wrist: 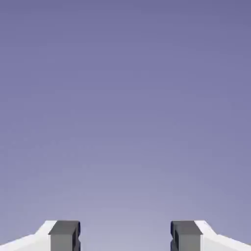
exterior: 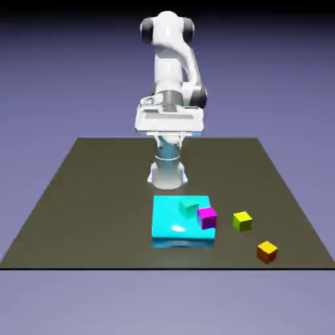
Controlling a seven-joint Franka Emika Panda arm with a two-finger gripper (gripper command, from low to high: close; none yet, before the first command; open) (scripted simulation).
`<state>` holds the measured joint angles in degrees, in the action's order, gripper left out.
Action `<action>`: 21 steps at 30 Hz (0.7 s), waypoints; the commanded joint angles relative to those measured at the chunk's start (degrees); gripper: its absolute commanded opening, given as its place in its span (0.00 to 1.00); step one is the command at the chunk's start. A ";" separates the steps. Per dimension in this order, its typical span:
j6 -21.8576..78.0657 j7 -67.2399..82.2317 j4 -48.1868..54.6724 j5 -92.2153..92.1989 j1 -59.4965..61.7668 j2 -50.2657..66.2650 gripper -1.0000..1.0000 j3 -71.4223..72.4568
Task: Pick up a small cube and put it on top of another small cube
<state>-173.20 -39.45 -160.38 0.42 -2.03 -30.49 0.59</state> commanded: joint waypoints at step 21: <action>14.01 52.33 10.82 7.32 -23.35 37.80 0.50 10.19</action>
<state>-159.20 12.88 -149.56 7.74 -25.40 7.30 10.78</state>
